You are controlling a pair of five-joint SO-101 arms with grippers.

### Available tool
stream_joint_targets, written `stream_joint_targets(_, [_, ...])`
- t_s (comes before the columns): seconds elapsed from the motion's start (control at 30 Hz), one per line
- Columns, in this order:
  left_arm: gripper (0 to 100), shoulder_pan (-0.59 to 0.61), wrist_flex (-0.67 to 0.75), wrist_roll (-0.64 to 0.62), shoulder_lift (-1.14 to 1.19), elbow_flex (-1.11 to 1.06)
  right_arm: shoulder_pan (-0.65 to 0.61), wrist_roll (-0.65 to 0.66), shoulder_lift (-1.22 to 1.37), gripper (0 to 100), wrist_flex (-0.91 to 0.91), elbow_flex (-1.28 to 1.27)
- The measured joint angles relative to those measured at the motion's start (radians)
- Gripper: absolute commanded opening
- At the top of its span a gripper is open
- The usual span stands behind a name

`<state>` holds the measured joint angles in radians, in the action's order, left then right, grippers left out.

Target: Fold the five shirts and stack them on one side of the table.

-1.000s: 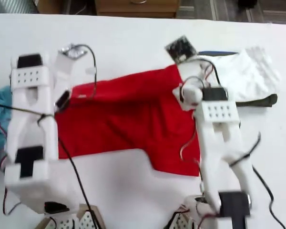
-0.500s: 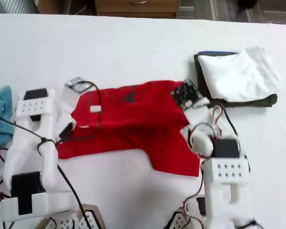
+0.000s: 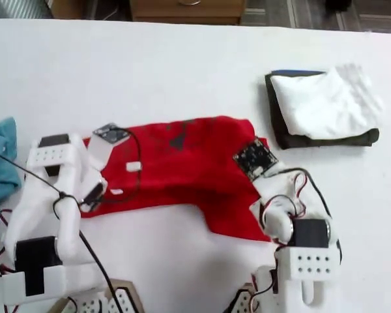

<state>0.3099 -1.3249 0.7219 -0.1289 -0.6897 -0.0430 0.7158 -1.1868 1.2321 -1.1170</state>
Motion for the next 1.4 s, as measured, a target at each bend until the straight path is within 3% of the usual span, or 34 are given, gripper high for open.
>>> stream_joint_targets(0.33, [3, 0.002, 0.063, 0.0, -0.002, -0.072, 0.0, 0.071, -0.123, 2.0, 0.081, -0.092])
stream_joint_targets(0.67, [3, 0.009, 0.087, 0.0, -0.002, -0.072, 0.002, 0.091, -0.124, 2.4, -0.061, -0.282])
stream_joint_targets(0.77, [6, 0.009, 0.087, 0.0, -0.002, -0.072, 0.002, 0.091, -0.126, 10.0, -0.071, -0.287])
stream_joint_targets(0.9, [19, 0.009, 0.058, 0.0, -0.002, -0.072, 0.002, 0.091, -0.126, 22.7, -0.074, -0.288])
stream_joint_targets(0.97, [22, 0.009, 0.043, 0.0, -0.002, -0.072, 0.002, 0.091, -0.126, 24.1, -0.058, -0.281])
stream_joint_targets(1.17, [22, 0.009, -0.021, 0.0, -0.002, -0.048, 0.002, 0.086, -0.126, 22.3, 0.008, -0.121])
stream_joint_targets(1.4, [22, 0.009, -0.255, 0.0, -0.002, 0.173, 0.002, -0.048, -0.126, 22.3, -0.003, 0.057])
